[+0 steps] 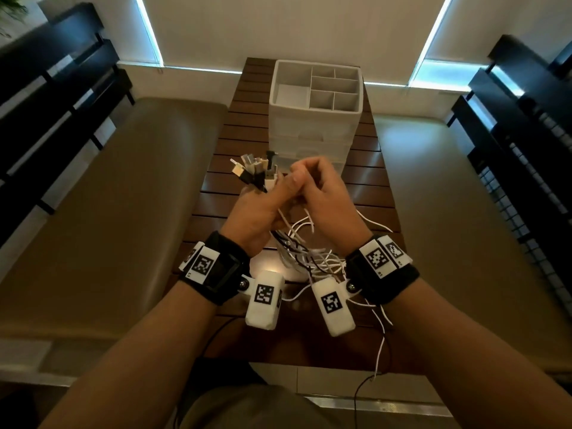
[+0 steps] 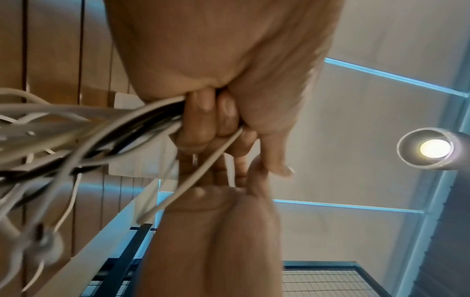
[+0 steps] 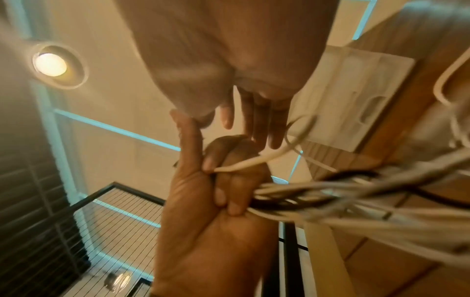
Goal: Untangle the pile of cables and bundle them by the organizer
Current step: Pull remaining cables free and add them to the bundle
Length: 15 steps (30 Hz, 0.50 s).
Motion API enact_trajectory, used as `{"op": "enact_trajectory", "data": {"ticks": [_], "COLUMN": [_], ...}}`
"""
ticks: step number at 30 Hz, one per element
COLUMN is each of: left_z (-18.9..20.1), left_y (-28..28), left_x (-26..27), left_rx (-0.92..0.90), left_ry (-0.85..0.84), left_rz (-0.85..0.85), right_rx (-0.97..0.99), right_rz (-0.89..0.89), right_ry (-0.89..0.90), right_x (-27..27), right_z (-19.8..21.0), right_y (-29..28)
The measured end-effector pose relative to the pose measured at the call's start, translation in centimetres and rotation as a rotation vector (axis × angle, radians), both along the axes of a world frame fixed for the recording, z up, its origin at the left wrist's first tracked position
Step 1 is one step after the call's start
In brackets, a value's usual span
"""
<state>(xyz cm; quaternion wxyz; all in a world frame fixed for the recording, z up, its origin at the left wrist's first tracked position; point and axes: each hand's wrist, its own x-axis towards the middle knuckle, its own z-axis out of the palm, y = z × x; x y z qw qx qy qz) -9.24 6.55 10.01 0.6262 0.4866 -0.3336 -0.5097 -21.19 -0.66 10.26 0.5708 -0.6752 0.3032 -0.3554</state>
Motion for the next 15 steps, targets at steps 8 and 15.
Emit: {"op": "enact_trajectory", "data": {"ticks": [8, 15], "left_z": [0.5, 0.5], "left_y": [-0.6, 0.1], "left_x": [0.3, 2.8], "left_rx": [-0.022, -0.073], "left_ry": [0.219, 0.429], "left_rz": [0.104, 0.033], "right_rx": [-0.143, -0.435], "right_rz": [0.222, 0.352], "right_ry": [0.378, 0.6], "right_x": [-1.5, -3.7], "right_z": [-3.6, -5.6], "right_y": [1.3, 0.9]}}
